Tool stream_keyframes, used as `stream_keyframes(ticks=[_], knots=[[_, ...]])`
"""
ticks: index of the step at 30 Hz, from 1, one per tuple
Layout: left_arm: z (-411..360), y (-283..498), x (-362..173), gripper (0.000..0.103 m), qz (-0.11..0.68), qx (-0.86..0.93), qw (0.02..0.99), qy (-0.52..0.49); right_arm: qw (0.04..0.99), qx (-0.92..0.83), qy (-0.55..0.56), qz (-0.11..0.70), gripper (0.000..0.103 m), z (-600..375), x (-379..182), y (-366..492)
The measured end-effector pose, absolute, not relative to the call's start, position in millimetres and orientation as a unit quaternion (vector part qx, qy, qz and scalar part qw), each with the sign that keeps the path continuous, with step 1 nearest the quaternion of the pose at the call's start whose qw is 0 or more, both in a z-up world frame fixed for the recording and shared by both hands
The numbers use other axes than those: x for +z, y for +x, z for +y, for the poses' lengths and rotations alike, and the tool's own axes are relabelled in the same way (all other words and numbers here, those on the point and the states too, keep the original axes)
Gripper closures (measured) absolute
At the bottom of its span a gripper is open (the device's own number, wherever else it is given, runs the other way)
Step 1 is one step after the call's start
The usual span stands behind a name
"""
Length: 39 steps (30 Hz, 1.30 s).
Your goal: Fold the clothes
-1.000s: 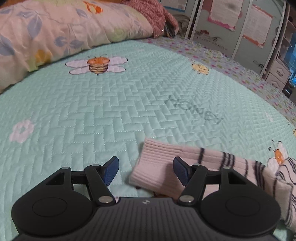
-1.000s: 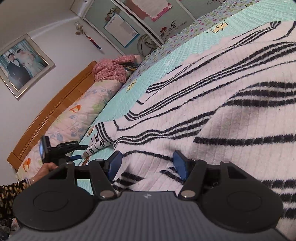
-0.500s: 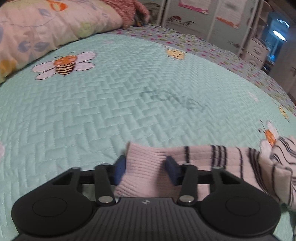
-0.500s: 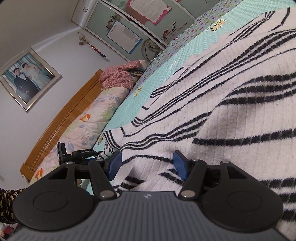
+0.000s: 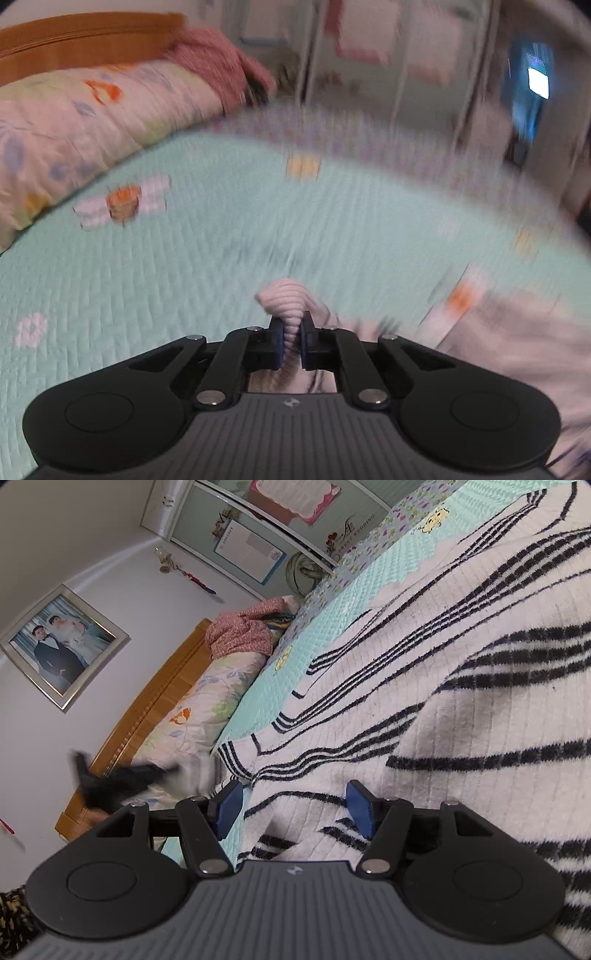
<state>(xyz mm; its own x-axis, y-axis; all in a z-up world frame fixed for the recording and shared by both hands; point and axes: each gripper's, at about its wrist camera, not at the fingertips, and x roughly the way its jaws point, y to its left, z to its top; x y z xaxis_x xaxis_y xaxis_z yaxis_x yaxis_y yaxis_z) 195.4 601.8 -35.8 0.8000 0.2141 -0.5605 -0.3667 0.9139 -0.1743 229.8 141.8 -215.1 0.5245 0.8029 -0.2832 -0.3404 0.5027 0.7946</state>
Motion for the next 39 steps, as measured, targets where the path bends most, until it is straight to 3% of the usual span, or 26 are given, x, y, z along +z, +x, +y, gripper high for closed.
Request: stream_keyframes(ticks=[2, 5, 7, 12, 16, 18, 20, 30, 33, 39], knots=[[608, 181, -5, 0.095, 0.247, 0.203, 0.937, -0.142, 0.800, 0.353, 0.347, 0.337, 0.038, 143, -212, 230], [626, 162, -1, 0.093, 0.238, 0.282, 0.918, -0.144, 0.810, 0.345, 0.339, 0.332, 0.036, 144, -202, 220], [646, 161, -28, 0.075, 0.280, 0.282, 0.904, -0.161, 0.819, 0.336, 0.336, 0.320, 0.034, 142, -194, 206], [687, 113, -103, 0.071, 0.375, 0.360, 0.806, -0.282, 0.832, 0.290, 0.369, 0.296, 0.029, 121, -160, 119], [693, 49, -123, 0.065, 0.356, 0.321, 0.810, -0.337, 0.835, 0.264, 0.384, 0.294, 0.022, 92, -137, 30], [695, 30, -130, 0.048, 0.341, 0.308, 0.819, -0.343, 0.846, 0.251, 0.361, 0.300, 0.022, 84, -131, -3], [703, 20, -139, 0.046, 0.321, 0.295, 0.814, -0.384, 0.850, 0.240, 0.355, 0.306, 0.022, 81, -129, -21], [705, 71, -175, 0.038, 0.281, 0.237, 0.794, -0.484, 0.833, 0.260, 0.364, 0.325, 0.021, 115, -123, -26], [702, 85, -179, 0.026, 0.248, 0.251, 0.796, -0.492, 0.828, 0.263, 0.361, 0.340, 0.021, 131, -130, -14], [697, 105, -179, 0.028, 0.228, 0.240, 0.816, -0.473, 0.820, 0.249, 0.355, 0.375, 0.021, 143, -152, -6]])
